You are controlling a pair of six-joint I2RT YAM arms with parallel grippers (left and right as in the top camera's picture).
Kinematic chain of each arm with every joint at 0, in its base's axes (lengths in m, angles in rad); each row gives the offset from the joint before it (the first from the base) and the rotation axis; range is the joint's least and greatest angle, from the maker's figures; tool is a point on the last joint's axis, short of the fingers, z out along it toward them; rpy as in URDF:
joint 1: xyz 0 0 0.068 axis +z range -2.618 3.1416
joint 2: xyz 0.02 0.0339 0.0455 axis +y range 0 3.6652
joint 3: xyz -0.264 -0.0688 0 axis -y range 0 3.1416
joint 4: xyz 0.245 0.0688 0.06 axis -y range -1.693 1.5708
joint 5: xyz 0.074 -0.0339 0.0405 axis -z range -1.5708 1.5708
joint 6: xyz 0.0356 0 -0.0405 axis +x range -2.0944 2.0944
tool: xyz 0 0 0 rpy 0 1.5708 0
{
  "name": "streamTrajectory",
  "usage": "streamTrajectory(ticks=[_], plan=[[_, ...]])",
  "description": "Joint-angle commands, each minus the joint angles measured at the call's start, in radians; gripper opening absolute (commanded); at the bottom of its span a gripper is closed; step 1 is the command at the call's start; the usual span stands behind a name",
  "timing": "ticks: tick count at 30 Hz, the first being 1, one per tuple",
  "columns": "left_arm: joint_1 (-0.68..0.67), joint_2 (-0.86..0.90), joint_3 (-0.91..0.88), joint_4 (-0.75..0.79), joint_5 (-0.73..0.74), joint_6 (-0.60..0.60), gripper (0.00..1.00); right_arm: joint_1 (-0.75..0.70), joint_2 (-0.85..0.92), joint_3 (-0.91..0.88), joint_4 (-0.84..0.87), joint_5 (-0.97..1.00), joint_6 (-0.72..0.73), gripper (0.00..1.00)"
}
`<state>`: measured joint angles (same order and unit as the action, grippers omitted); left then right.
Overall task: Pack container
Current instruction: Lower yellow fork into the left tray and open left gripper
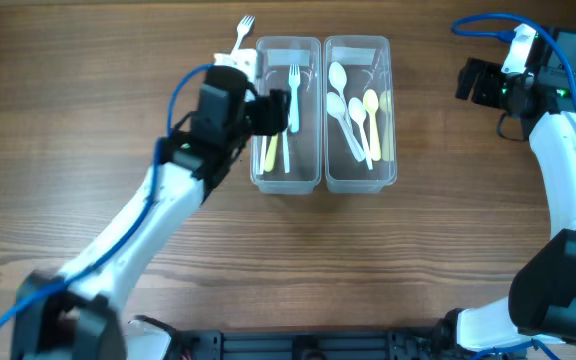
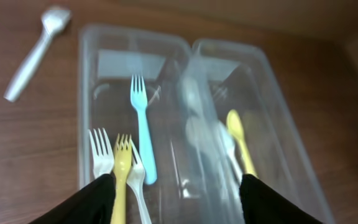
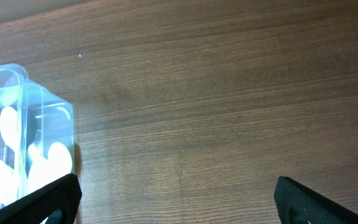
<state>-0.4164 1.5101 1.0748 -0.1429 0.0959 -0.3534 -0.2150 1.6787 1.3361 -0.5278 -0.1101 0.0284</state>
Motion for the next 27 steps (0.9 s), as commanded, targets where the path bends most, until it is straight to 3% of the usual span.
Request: streamTrajectory(ticks=[1,3,8,27], plan=[[0.016,-0.135,0.002,-0.039,0.008,0.01,0.79,0.004,-0.013,0.013,0.003,0.006,-0.009,1.0],[0.016,-0.183,0.002,-0.069,0.008,0.01,0.86,0.004,-0.013,0.013,0.003,0.006,-0.01,1.0],[0.016,-0.267,0.002,-0.141,0.008,0.009,0.89,0.004,-0.013,0.013,0.003,0.006,-0.01,0.99],[0.014,-0.283,0.002,-0.17,0.009,-0.002,0.94,0.004,-0.013,0.013,0.003,0.006,-0.01,1.0]])
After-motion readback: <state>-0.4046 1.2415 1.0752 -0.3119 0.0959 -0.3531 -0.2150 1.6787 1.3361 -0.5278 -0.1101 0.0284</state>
